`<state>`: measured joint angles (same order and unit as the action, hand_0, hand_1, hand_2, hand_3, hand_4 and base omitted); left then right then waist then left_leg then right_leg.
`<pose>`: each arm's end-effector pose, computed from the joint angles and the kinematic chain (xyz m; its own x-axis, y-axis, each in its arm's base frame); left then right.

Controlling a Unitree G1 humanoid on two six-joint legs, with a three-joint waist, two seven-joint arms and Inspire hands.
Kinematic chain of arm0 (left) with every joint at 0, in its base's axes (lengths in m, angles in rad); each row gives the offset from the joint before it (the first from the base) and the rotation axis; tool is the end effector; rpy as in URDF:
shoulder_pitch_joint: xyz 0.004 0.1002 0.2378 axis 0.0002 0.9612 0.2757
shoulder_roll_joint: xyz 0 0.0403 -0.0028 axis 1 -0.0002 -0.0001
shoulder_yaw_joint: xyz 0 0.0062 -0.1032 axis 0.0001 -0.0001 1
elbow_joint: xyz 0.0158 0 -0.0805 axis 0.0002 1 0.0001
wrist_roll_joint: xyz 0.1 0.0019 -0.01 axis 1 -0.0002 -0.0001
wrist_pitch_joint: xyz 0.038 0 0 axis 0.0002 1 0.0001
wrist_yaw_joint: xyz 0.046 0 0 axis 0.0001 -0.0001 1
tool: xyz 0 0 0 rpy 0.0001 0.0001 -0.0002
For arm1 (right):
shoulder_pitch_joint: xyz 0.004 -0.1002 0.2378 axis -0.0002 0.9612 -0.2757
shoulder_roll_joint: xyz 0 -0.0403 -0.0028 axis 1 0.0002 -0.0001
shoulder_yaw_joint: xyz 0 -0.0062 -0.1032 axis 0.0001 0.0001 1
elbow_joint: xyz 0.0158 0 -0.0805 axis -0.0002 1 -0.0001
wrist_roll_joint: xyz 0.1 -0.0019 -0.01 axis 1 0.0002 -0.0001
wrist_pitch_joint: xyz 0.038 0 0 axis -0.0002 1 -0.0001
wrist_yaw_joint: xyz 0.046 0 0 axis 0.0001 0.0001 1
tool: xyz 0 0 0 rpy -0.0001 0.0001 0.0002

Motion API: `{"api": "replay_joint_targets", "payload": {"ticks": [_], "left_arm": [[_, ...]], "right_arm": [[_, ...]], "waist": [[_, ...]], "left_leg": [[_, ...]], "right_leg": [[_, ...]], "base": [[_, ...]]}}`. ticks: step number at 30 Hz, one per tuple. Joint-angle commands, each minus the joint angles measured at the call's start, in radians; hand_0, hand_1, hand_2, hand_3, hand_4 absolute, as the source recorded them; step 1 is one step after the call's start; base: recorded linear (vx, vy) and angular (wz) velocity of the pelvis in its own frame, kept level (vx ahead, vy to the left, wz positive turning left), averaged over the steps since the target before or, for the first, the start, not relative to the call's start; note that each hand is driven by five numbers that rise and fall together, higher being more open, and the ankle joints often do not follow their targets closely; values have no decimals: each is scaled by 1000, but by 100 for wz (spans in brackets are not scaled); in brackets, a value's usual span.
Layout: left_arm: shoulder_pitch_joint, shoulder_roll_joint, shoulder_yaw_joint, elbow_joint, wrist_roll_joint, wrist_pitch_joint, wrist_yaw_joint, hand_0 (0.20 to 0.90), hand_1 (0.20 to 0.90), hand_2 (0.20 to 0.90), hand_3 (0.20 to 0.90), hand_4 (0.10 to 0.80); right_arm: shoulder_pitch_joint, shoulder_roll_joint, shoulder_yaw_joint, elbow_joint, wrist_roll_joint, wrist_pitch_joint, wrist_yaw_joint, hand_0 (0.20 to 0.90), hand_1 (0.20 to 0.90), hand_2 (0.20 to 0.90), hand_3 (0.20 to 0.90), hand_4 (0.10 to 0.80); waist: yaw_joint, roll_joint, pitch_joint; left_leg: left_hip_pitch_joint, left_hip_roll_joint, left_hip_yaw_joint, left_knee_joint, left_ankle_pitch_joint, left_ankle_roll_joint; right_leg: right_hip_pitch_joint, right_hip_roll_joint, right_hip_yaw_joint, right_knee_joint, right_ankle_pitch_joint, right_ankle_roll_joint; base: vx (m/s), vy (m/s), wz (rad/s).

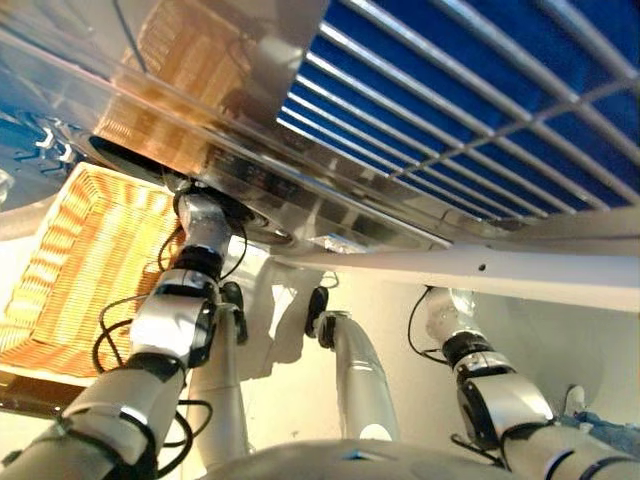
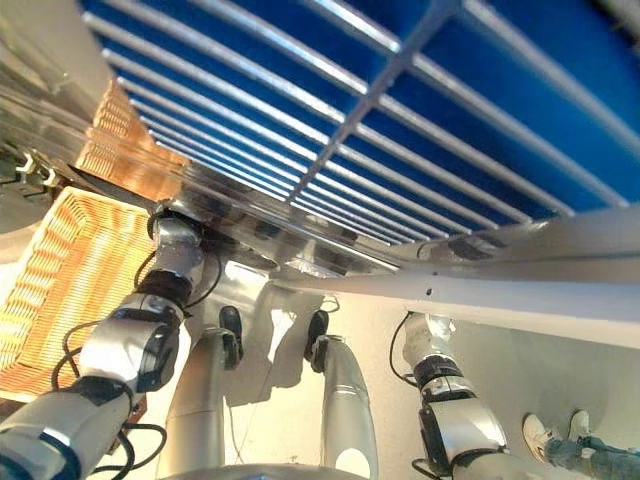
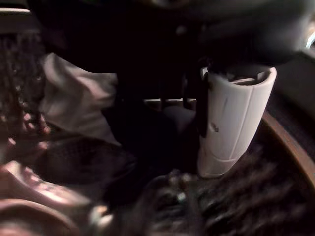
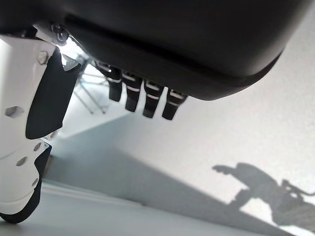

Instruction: Pick up the clothes and place them into the washing machine

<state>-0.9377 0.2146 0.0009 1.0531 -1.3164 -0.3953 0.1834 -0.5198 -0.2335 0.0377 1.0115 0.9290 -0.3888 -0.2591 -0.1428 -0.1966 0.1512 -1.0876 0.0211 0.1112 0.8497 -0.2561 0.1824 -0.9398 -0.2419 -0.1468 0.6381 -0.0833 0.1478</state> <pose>0.3519 0.1757 0.1232 0.9120 0.3994 -0.0937 -0.2702 0.4126 -0.8699 0.2759 -0.2075 0.0100 0.8189 -0.4933 -0.2934 0.5731 0.6748 0.4650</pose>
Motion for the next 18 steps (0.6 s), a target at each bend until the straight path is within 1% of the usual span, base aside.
{"api": "replay_joint_targets", "payload": {"ticks": [1, 2, 3, 4, 5, 6, 8, 10, 11, 12, 14, 15, 16, 17, 18], "left_arm": [[-177, 27, -185, 18, 321, 9, -11, 900, 900, 900, 900, 800], [-179, 24, -187, 14, 333, 10, 0, 900, 900, 900, 900, 800], [-212, 52, -320, 14, 612, 12, 78, 900, 900, 900, 900, 800], [-222, 53, -367, 3, 717, 17, 119, 900, 900, 900, 900, 800], [-220, 50, -369, -2, 728, 20, 129, 900, 900, 900, 900, 800], [-232, 78, -435, -3, 926, 41, 219, 900, 900, 900, 900, 800], [-253, 87, -502, 10, 1109, 80, 296, 900, 900, 900, 900, 800], [-266, 98, -549, 26, 1253, 116, 338, 900, 900, 900, 900, 800], [-266, 96, -549, 25, 1258, 118, 342, 900, 900, 900, 900, 800], [-284, 100, -601, 45, 1392, 156, 393, 900, 900, 900, 900, 800], [-305, 114, -648, 73, 1527, 218, 457, 900, 900, 900, 900, 800], [-305, 113, -648, 73, 1531, 220, 460, 900, 900, 900, 900, 800], [-323, 110, -683, 75, 1620, 259, 481, 900, 900, 900, 900, 800], [-323, 109, -684, 75, 1621, 259, 482, 900, 900, 900, 900, 800], [-324, 106, -698, 83, 1661, 279, 497, 900, 900, 900, 900, 800]], "right_arm": [[-172, -143, 7, 47, -43, -72, 19, 900, 900, 900, 900, 800], [-174, -142, 4, 49, -43, -73, 20, 900, 900, 900, 900, 800], [-169, -146, 21, 42, -57, -81, 13, 900, 900, 900, 900, 800], [-166, -142, 29, 32, -70, -86, 8, 900, 900, 900, 900, 800], [-164, -140, 27, 29, -73, -86, 5, 900, 900, 900, 900, 800], [-158, -145, 27, 14, -74, -97, 3, 900, 900, 900, 900, 800], [-149, -139, 40, -2, -81, -116, -4, 900, 900, 900, 900, 800], [-138, -131, 44, -12, -91, -130, -11, 900, 900, 900, 900, 800], [-138, -130, 42, -12, -92, -130, -12, 900, 900, 900, 900, 800], [-130, -113, 48, -30, -98, -142, -23, 900, 900, 900, 900, 800], [-129, -102, 53, -35, -110, -151, -38, 900, 900, 900, 900, 800], [-129, -100, 52, -35, -111, -151, -40, 900, 900, 900, 900, 800], [-129, -98, 59, -46, -125, -159, -53, 900, 900, 900, 900, 800], [-128, -97, 58, -48, -127, -159, -55, 900, 900, 900, 900, 800], [-130, -90, 62, -53, -134, -160, -61, 900, 900, 900, 900, 800]], "waist": [[-6, 46, -50], [-5, 44, -49], [-5, 52, -48], [-2, 52, -45], [-1, 50, -45], [2, 51, -42], [4, 52, -37], [5, 51, -33], [6, 49, -32], [9, 50, -26], [11, 55, -25], [11, 54, -24], [13, 56, -21], [13, 56, -21], [13, 58, -21]], "left_leg": [[75, 0, -61, -53, -82, -74], [73, 0, -61, -53, -81, -74], [72, 0, -59, -61, -74, -73], [71, 0, -57, -62, -68, -75], [71, -1, -57, -63, -68, -75], [71, -2, -56, -69, -64, -75], [74, -1, -51, -74, -57, -76], [80, 1, -49, -83, -51, -80], [81, 1, -49, -83, -51, -80], [88, 0, -49, -87, -48, -80], [90, 1, -49, -84, -48, -79], [90, 1, -49, -84, -48, -79], [90, 1, -50, -84, -44, -80], [91, 0, -50, -84, -44, -80], [92, 0, -50, -84, -44, -79]], "right_leg": [[-15, 60, -32, 16, 5, -101], [-16, 60, -32, 16, 5, -101], [-22, 59, -31, 14, 8, -104], [-24, 57, -30, 16, 8, -104], [-24, 56, -30, 16, 8, -104], [-25, 55, -30, 18, 7, -105], [-25, 51, -28, 20, 7, -107], [-20, 49, -27, 18, 3, -107], [-19, 48, -27, 18, 3, -107], [-15, 47, -27, 19, 2, -109], [-14, 47, -26, 23, 0, -109], [-13, 47, -26, 24, 0, -109], [-12, 44, -26, 26, -2, -110], [-12, 44, -26, 26, -2, -110], [-12, 43, -25, 28, -3, -110]], "base": [[-25, 28, -6], [-48, 39, 2], [-41, 26, 6], [-41, 26, 6], [0, 0, 0], [0, 0, 0], [-26, -16, 6], [-5, -15, 11], [-10, -14, 8], [-10, -7, 5], [0, 0, 0], [0, 0, 0], [0, 0, 0], [4, -2, 4], [12, -5, 3]]}}
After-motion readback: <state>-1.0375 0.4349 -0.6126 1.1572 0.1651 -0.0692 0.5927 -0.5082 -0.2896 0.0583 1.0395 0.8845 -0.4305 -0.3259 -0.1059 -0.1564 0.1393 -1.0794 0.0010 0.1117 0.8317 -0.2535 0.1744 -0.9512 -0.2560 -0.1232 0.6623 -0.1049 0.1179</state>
